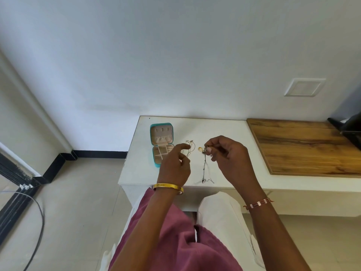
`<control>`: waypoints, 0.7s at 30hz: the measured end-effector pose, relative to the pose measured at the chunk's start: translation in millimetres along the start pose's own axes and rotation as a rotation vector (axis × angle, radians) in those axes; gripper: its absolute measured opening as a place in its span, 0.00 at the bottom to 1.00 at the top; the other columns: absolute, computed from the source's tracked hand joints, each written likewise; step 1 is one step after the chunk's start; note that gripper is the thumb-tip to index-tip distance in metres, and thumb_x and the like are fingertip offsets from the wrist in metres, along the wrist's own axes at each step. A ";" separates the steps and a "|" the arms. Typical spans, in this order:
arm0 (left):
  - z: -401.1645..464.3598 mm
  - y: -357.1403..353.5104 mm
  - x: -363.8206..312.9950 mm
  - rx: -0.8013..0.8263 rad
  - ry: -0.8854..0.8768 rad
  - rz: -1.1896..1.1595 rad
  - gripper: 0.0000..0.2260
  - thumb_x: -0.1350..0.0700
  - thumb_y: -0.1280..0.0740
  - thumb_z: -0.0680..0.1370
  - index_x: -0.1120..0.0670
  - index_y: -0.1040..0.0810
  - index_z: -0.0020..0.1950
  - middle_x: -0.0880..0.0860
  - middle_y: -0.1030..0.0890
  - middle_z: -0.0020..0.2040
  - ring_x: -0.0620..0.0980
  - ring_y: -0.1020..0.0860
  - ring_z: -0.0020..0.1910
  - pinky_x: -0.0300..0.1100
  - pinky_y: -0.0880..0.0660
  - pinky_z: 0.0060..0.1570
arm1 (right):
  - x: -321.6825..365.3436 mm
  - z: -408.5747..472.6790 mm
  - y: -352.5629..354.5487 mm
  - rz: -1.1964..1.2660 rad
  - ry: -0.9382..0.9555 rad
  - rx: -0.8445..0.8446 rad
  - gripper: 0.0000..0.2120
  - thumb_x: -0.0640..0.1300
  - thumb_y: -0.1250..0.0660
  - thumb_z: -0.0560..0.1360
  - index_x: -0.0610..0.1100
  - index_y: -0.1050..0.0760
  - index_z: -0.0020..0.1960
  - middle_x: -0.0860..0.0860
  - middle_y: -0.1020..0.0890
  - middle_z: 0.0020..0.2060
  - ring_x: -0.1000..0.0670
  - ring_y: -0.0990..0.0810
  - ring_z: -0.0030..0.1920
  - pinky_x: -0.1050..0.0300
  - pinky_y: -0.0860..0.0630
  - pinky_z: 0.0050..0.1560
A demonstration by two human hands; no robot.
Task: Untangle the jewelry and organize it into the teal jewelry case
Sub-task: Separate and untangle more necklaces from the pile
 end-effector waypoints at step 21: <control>-4.9 0.7 -10.4 0.128 -0.057 -0.350 0.07 0.62 0.31 0.72 0.50 0.22 0.45 0.44 0.21 0.35 0.34 0.24 0.33 0.24 0.28 0.38 | 9.8 -4.8 8.4 0.239 -0.203 -0.036 0.04 0.39 0.32 0.73 0.39 0.20 0.44 0.46 0.16 0.33 0.53 0.23 0.28 0.57 0.23 0.39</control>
Point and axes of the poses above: each hand's wrist, its own z-axis towards the middle knuckle, its own y-axis out of the back of the hand, x = y × z, the point moved 2 cm from there along z, towards the middle knuckle
